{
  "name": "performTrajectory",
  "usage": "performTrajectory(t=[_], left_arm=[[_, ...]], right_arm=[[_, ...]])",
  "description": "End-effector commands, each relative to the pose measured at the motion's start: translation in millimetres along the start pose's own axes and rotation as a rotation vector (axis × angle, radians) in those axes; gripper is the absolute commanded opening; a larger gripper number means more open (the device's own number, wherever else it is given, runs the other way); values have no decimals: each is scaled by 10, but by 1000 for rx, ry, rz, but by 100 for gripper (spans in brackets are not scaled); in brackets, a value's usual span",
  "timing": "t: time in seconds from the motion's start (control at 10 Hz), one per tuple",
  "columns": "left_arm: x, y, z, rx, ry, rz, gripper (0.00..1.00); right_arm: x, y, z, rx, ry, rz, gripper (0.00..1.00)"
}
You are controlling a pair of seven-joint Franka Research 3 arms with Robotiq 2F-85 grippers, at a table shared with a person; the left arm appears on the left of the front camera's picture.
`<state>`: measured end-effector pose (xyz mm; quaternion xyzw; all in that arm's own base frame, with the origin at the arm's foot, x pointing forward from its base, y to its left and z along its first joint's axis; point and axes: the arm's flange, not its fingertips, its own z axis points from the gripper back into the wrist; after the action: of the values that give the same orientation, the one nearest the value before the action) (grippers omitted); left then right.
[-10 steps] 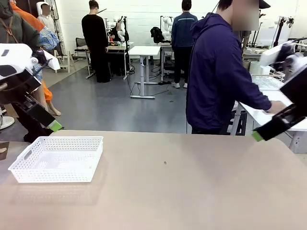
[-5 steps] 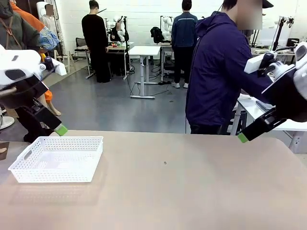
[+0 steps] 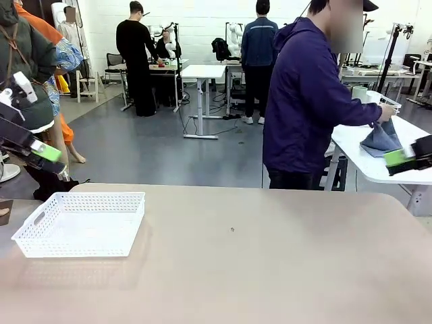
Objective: Clean and organize the cups into the basket.
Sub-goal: Pick up the Organizing basket and move it to the center of the table, then pick up the Reusable plastic cup from the right side of the table and place it inside the Organizing basket.
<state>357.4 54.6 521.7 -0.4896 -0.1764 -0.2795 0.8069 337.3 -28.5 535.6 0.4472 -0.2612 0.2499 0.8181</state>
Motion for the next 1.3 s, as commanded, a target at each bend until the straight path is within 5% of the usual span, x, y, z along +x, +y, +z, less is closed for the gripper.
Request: performTrajectory(t=[0.0, 0.4, 1.1, 1.2], left_arm=[[99, 540, 174, -366, -150, 579, 100], [-304, 912, 801, -226, -291, 696, 100], [-757, 846, 1509, 30, -371, 755, 100], [-707, 872, 1500, -44, -373, 718, 100]], right_arm=[[53, -534, 215, 388, -143, -554, 100], [-555, -1136, 824, 165, -267, -740, 100], [-1231, -985, 1611, 77, -456, -775, 100], [-1188, -938, 1579, 71, -465, -770, 100]])
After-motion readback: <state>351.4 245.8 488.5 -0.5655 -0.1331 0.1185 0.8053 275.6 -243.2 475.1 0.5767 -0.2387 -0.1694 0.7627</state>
